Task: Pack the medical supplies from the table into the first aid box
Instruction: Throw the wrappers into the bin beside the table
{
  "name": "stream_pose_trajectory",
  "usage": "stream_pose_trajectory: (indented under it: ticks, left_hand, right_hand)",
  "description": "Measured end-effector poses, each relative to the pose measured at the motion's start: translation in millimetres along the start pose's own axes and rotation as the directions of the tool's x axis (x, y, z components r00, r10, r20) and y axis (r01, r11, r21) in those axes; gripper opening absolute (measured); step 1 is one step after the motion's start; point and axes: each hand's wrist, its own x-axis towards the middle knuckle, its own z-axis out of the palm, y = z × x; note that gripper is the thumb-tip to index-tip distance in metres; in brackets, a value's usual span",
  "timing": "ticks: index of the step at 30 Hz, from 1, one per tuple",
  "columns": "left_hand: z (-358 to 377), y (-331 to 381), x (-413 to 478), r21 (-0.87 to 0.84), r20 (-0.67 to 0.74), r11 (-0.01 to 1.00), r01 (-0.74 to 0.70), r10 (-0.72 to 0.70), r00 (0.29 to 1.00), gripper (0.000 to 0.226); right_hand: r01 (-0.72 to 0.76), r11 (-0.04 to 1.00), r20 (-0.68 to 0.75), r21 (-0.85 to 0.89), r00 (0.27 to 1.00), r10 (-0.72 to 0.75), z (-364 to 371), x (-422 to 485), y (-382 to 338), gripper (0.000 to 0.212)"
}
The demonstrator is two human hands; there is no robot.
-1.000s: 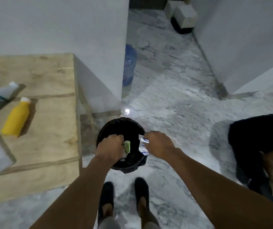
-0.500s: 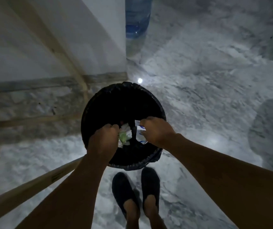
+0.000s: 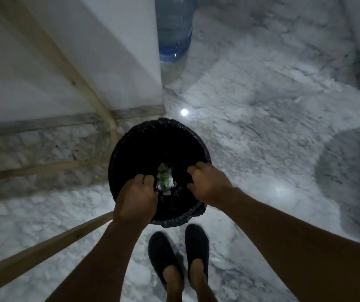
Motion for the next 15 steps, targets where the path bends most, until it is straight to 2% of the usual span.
stream_pose_trajectory:
  ticks: [3,5,8,15]
  left_hand:
    - [-71.5,21.7,-29.7,0.028,-0.086,0.999,-0.036,0.038,0.996,0.038]
    - [-131.3,41.8,-54.3,0.014,-0.145,1.000,-0.011,0.013,0.989,0.044]
    - [-218.8,63.0,-87.0,0.045,-0.257,0.999,0.015,-0.003,0.966,0.042]
    - [-380.8,74.1,-147.6,0.106,-0.587,0.994,0.009,0.056,0.808,0.038]
  right_hand:
    - [-0.002,1.000,-0.072,0.008,0.997,0.003,-69.8,-47.7,-26.6,0.044]
    - [-0.002,1.000,-0.145,0.025,0.989,0.006,-123.3,-84.2,-49.3,0.044]
    - [0.022,1.000,-0.299,0.004,0.954,-0.020,-198.2,-136.2,-83.0,0.042]
    - [0.064,0.996,-0.600,-0.054,0.796,-0.084,-328.2,-226.4,-153.9,0.039]
